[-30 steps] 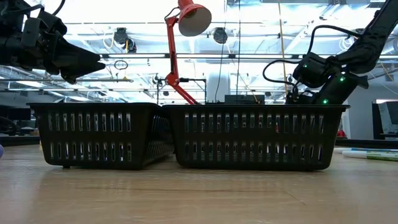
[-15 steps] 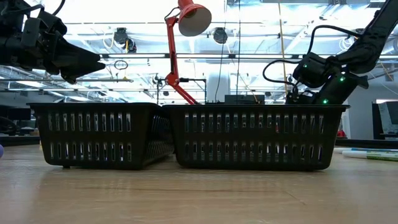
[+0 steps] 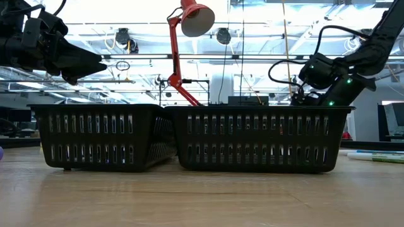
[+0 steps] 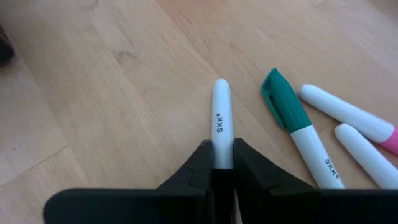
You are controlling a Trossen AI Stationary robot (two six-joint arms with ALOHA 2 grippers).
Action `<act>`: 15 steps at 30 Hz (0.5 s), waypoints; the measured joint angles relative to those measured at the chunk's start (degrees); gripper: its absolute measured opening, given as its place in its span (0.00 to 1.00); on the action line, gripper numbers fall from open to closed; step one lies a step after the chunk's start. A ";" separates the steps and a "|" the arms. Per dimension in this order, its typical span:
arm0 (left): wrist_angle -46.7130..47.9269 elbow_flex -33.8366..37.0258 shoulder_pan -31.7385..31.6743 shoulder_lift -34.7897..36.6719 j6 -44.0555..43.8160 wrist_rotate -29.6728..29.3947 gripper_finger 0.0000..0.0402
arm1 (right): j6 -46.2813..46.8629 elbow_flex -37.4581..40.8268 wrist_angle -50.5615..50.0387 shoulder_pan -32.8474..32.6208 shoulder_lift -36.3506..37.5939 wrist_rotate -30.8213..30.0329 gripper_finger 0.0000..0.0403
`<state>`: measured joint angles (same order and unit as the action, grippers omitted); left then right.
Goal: Pick & Place Markers
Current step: Put the black highlighter pen into the top right black bin
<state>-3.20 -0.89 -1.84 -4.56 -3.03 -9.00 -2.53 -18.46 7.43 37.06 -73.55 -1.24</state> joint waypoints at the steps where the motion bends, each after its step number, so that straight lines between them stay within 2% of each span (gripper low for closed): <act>1: 0.01 0.00 0.00 0.00 0.00 0.01 0.52 | 0.34 0.00 0.65 -0.02 0.46 0.63 0.08; 6: 0.00 0.01 0.00 0.00 0.00 0.01 0.52 | 0.78 0.11 1.36 -1.13 2.43 4.50 0.08; 15: 0.01 0.00 -0.01 0.00 0.00 0.01 0.52 | 0.79 0.11 4.50 -6.22 3.94 4.57 0.09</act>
<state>-3.19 -0.89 -1.85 -4.56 -3.03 -8.99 -1.74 -18.35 11.93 30.84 -69.61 3.33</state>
